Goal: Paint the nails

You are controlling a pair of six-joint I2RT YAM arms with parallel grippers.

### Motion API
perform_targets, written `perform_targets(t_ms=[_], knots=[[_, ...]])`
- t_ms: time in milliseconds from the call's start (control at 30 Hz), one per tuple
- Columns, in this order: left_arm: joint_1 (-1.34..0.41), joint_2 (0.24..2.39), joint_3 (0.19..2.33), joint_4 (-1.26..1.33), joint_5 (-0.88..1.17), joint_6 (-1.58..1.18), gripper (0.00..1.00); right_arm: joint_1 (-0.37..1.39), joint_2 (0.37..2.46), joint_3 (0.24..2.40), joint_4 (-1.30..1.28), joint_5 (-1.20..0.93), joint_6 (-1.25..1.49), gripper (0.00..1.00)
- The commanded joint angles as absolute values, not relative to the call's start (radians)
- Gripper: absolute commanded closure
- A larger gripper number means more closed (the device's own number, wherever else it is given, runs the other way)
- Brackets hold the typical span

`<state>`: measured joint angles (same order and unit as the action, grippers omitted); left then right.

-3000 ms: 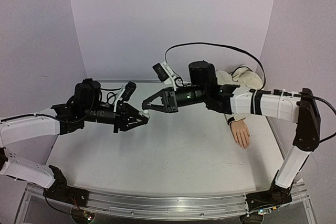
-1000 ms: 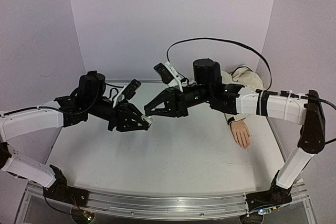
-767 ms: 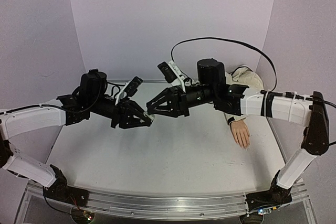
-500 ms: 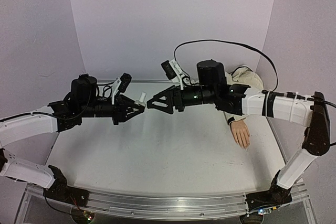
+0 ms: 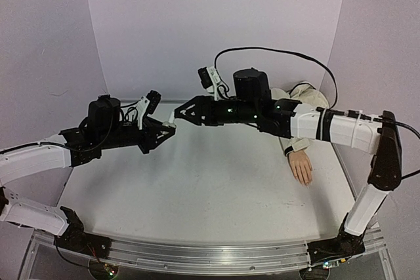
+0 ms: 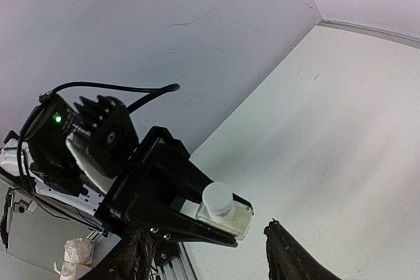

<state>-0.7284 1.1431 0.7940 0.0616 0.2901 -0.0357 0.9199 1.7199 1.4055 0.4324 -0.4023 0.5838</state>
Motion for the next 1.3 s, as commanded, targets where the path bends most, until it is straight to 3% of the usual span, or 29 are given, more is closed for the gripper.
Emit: perform_targets(t_ms=[0, 167, 300, 567, 733, 867, 967, 1033, 1167, 1267], knots=[[-0.735, 1.126, 0.810, 0.115, 0.276, -0.023, 1.00, 0.924, 1.774, 1.503, 0.433, -0.374, 0.627, 0.41], [-0.739, 1.131, 0.815, 0.114, 0.281, -0.025, 1.00, 0.930, 1.820, 1.552, 0.431, -0.395, 0.629, 0.52], [-0.742, 1.136, 0.820, 0.111, 0.289, -0.026, 1.00, 0.934, 1.843, 1.573, 0.432, -0.423, 0.625, 0.65], [-0.746, 1.140, 0.841, 0.106, 0.321, -0.023, 1.00, 0.937, 1.845, 1.550, 0.458, -0.466, 0.609, 0.80], [-0.744, 1.127, 0.846, 0.108, 0.410, -0.036, 1.00, 0.934, 1.798, 1.497, 0.493, -0.584, 0.511, 1.00], [-0.721, 1.132, 0.890, 0.117, 0.857, -0.049, 1.00, 0.938, 1.720, 1.361, 0.576, -1.040, 0.250, 1.00], [-0.720, 1.171, 0.965, 0.133, 1.190, -0.083, 1.00, 0.940, 1.644, 1.261, 0.578, -1.122, 0.174, 1.00], [-0.719, 1.181, 0.985, 0.135, 1.191, -0.101, 1.00, 0.940, 1.627, 1.238, 0.578, -1.137, 0.183, 1.00], [-0.720, 1.170, 0.958, 0.136, 1.004, -0.061, 1.00, 0.941, 1.631, 1.234, 0.585, -1.036, 0.222, 1.00], [-0.720, 1.161, 0.936, 0.137, 0.823, -0.047, 1.00, 0.942, 1.615, 1.230, 0.585, -0.898, 0.254, 0.80]])
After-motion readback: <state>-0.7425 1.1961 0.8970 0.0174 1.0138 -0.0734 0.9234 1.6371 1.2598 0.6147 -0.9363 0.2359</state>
